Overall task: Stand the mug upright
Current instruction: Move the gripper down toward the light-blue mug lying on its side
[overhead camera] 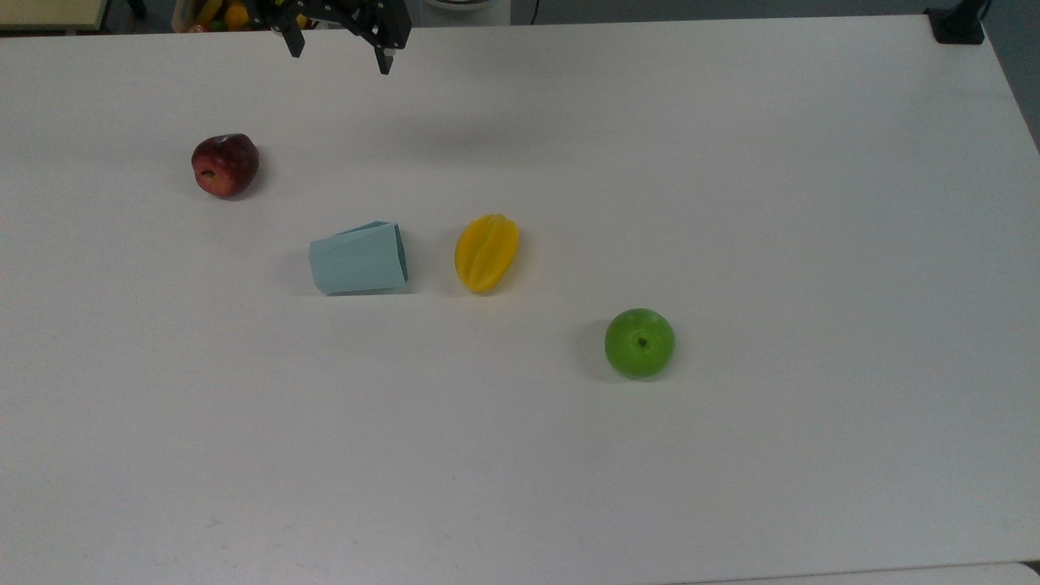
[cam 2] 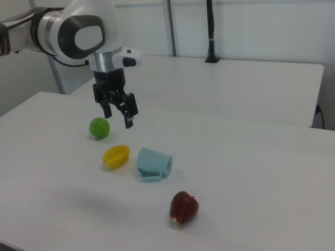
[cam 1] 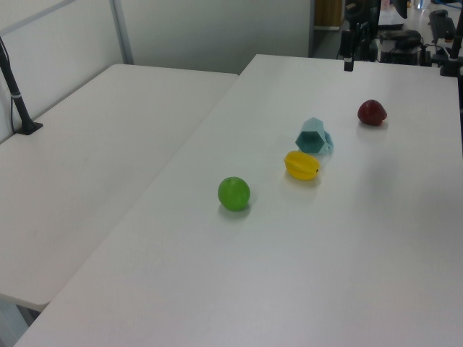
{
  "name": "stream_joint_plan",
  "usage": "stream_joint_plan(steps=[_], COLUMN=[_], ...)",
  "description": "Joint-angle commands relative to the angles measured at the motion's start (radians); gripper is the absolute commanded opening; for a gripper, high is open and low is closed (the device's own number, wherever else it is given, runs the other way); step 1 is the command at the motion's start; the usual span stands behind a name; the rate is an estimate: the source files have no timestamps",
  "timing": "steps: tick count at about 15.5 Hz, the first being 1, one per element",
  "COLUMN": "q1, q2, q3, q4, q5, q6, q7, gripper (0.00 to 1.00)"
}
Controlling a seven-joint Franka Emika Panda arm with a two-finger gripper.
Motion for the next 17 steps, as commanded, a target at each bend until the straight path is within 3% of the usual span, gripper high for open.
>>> stream_joint_plan(steps=[1,12,14,17], q1=[0.013,0.046,0.082,0.164], q2=[0.040,0.084,0.110,0.162], q3=[-0.014,-0.014,-0.014,-0.014], q4=[0.047,0.051,0.051,0.044], q5=[-0.011,-0.043,-0.106,-0.294], q6=[0.004,0.010,0.088,0.110], q7=[0.003,0.009,0.014,0.019], gripper=[1.00,1.00,1.00,1.00])
